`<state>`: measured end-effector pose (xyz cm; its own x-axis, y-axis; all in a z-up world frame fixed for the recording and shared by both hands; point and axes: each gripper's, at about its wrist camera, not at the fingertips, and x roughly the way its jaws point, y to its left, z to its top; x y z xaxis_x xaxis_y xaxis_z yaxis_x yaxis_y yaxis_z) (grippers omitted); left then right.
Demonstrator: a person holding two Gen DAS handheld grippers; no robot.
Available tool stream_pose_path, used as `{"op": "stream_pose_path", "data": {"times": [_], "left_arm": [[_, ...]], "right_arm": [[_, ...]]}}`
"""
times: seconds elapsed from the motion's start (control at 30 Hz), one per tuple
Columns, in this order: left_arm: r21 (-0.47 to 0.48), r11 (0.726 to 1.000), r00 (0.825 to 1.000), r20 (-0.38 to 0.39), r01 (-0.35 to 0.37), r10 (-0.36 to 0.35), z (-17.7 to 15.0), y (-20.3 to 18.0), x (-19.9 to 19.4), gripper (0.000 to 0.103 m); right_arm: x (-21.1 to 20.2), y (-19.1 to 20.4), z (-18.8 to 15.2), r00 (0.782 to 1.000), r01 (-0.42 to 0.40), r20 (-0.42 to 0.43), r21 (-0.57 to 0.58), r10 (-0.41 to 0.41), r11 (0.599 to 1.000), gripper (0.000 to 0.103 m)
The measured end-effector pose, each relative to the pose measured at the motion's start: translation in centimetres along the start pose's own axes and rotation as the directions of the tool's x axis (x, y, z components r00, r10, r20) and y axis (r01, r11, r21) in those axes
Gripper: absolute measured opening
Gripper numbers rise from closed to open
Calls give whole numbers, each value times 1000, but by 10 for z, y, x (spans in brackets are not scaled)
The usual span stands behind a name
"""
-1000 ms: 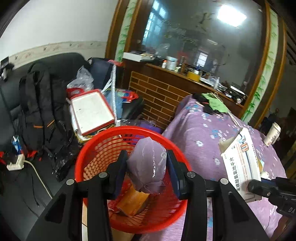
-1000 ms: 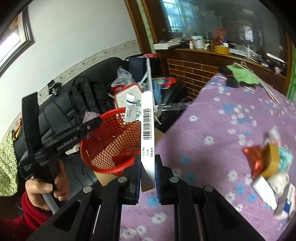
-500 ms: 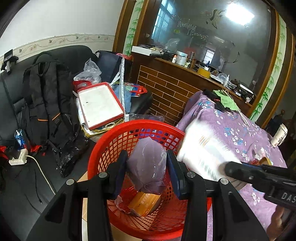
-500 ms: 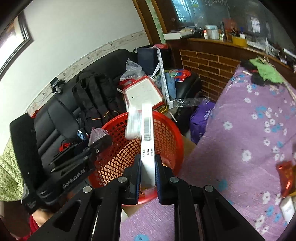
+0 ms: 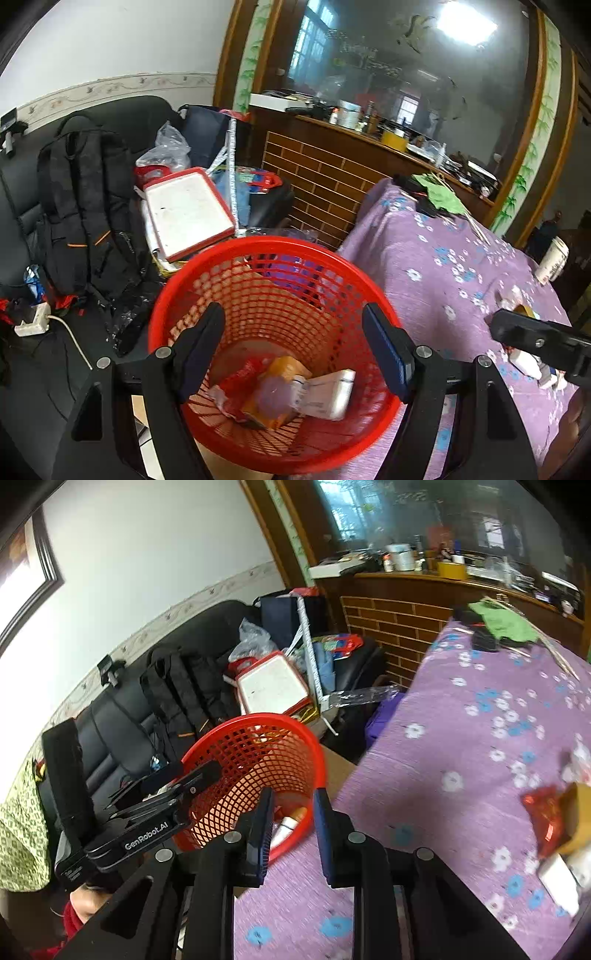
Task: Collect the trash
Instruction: 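Move both open tools back toward the table pile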
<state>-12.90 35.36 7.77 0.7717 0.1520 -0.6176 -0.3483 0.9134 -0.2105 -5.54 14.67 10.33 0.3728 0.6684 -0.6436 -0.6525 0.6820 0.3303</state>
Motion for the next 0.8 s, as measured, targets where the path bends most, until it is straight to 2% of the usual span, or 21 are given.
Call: {"op": "stream_pose_path", "data": {"times": [0.1, 0.3, 0.53, 0.67, 0.73, 0.8], "left_arm": [[27, 1000, 1000, -2, 12, -12, -2, -16, -3, 75], [86, 995, 998, -14, 59, -58, -9, -56, -10, 75], [166, 979, 993, -48, 118, -112, -21, -105, -13, 75], [220, 962, 986, -75, 161, -148, -31, -139, -13, 75], [246, 951, 982, -92, 185, -167, -35, -155, -13, 75], [275, 938, 976, -114, 211, -186, -40, -172, -13, 75]], "right_arm": [[-16, -10, -7, 1000, 2, 12, 21, -2, 1000, 32], [-46, -32, -28, 999, 17, 37, 64, -19, 998, 33], [-84, -73, -53, 995, 68, 69, 137, -78, 988, 33], [-116, -110, -71, 983, 137, 89, 201, -157, 970, 35], [-132, -130, -80, 971, 190, 98, 226, -217, 955, 43], [-147, -149, -88, 957, 240, 102, 257, -273, 936, 45]]}}
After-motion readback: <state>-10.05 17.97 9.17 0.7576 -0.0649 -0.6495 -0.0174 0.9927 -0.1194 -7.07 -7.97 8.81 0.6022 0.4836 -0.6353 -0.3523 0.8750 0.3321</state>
